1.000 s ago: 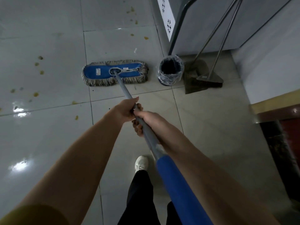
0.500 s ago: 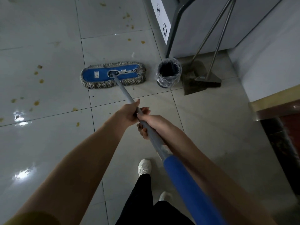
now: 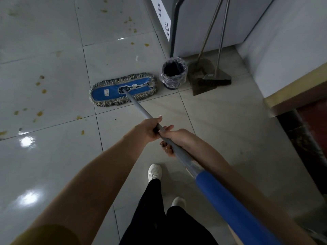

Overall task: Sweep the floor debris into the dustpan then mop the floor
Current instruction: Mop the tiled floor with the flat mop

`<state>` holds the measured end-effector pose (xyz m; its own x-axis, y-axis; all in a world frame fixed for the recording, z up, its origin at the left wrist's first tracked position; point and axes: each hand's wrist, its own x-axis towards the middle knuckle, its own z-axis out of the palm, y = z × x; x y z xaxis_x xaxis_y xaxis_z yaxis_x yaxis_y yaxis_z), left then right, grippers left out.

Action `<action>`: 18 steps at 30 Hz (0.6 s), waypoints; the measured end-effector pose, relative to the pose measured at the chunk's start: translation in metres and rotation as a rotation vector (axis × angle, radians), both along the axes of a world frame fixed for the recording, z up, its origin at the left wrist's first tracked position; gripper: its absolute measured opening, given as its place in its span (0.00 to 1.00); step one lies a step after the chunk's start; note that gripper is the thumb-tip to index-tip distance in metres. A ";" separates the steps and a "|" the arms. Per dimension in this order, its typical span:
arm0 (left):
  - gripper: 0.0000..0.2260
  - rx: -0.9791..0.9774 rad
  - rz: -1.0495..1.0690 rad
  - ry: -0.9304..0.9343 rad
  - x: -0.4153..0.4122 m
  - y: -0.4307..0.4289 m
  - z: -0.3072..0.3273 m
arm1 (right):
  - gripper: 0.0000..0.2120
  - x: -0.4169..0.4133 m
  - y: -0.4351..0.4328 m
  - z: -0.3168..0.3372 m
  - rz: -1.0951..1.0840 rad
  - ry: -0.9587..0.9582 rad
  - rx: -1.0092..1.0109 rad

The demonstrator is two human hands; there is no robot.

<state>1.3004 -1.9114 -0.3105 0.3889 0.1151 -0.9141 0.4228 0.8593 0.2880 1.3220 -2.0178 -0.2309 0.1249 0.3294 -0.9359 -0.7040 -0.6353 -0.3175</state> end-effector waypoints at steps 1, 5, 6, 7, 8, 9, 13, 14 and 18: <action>0.20 0.000 -0.017 -0.001 -0.006 -0.009 0.000 | 0.16 -0.007 -0.009 0.000 -0.007 -0.017 0.004; 0.08 0.031 -0.058 0.015 -0.028 -0.040 0.008 | 0.15 -0.030 -0.042 -0.002 -0.050 -0.071 0.036; 0.07 0.039 -0.064 0.017 -0.032 -0.046 0.011 | 0.14 -0.033 -0.050 -0.001 -0.077 -0.054 0.052; 0.07 0.040 -0.069 0.018 -0.033 -0.050 0.014 | 0.14 -0.034 -0.055 -0.001 -0.102 -0.033 0.069; 0.07 0.034 -0.072 0.017 -0.035 -0.054 0.016 | 0.14 -0.036 -0.061 0.000 -0.117 -0.024 0.080; 0.08 0.028 -0.079 0.014 -0.037 -0.059 0.019 | 0.14 -0.038 -0.066 0.000 -0.122 -0.027 0.085; 0.09 0.040 -0.123 0.023 -0.045 -0.074 0.025 | 0.14 -0.045 -0.082 0.004 -0.137 -0.017 0.087; 0.10 0.059 -0.122 0.029 -0.045 -0.076 0.026 | 0.13 -0.046 -0.083 0.005 -0.125 -0.017 0.081; 0.09 0.135 -0.167 0.050 -0.045 -0.073 0.021 | 0.13 -0.048 -0.078 0.007 -0.056 -0.018 0.033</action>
<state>1.2551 -1.9840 -0.2900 0.3672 0.1750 -0.9135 0.5730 0.7311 0.3704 1.2742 -2.0954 -0.2235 0.1606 0.3519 -0.9222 -0.7325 -0.5837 -0.3503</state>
